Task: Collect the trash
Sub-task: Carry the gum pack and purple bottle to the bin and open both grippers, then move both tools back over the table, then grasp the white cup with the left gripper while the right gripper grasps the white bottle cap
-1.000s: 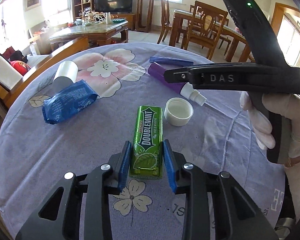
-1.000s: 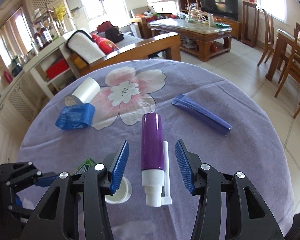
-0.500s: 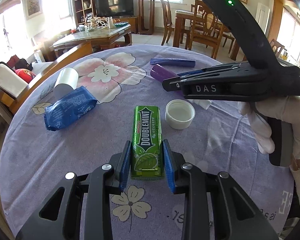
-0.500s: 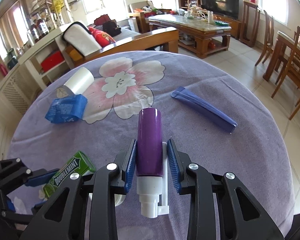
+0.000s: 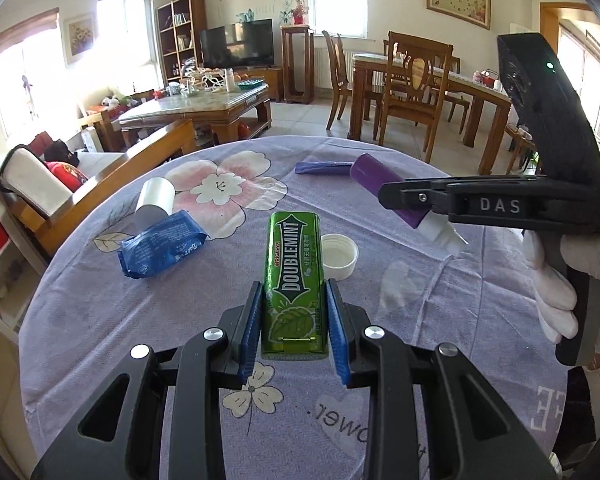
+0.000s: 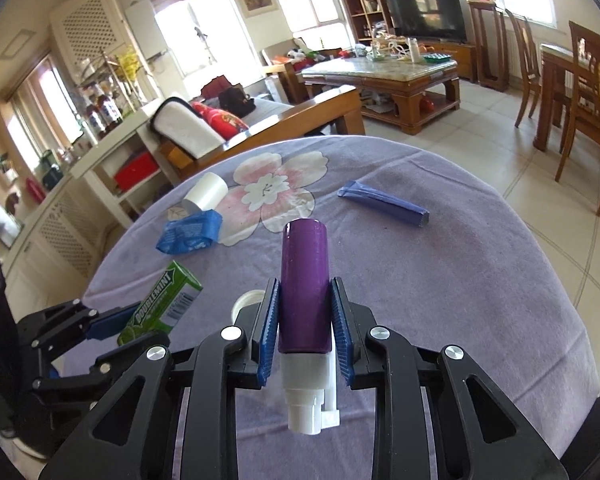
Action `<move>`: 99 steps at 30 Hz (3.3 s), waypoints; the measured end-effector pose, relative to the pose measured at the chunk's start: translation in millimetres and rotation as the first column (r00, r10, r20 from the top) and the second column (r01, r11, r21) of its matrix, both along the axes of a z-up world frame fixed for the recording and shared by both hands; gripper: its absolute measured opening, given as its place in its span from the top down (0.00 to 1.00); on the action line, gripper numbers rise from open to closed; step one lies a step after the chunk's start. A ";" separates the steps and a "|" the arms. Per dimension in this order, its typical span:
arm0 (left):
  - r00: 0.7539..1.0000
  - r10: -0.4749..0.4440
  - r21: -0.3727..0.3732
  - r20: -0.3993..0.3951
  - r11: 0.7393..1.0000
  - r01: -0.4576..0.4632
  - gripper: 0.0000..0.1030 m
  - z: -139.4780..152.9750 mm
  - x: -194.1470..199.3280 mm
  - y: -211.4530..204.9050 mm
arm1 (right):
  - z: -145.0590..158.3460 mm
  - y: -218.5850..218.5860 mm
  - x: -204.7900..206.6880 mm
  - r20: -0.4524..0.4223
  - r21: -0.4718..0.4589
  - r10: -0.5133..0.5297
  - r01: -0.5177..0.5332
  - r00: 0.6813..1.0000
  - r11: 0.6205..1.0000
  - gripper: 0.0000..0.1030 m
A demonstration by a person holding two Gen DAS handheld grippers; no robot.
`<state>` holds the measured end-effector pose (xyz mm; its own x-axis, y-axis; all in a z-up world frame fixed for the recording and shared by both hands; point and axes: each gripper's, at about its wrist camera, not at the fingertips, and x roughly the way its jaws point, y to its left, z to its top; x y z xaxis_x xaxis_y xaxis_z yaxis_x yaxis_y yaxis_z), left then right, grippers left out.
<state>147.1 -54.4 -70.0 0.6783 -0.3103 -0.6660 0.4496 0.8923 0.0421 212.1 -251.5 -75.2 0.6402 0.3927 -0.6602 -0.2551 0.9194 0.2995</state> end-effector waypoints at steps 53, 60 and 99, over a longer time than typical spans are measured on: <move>0.768 -0.613 -0.291 -0.186 0.781 0.553 0.70 -40.6 -73.5 -398.6 | -46.4 -390.7 -298.7 -0.037 0.367 -0.869 0.816 0.493 0.447 0.75; 0.788 -0.594 -0.245 -0.162 0.798 0.551 0.68 -31.9 -79.2 -387.4 | -56.1 -394.1 -301.2 -0.076 0.399 -0.874 0.818 0.480 0.415 0.56; 0.968 0.188 -0.194 -0.166 0.956 -0.219 0.49 14.3 147.9 95.9 | -4.6 50.2 -35.1 -0.001 -0.037 0.046 -0.046 0.999 0.998 0.26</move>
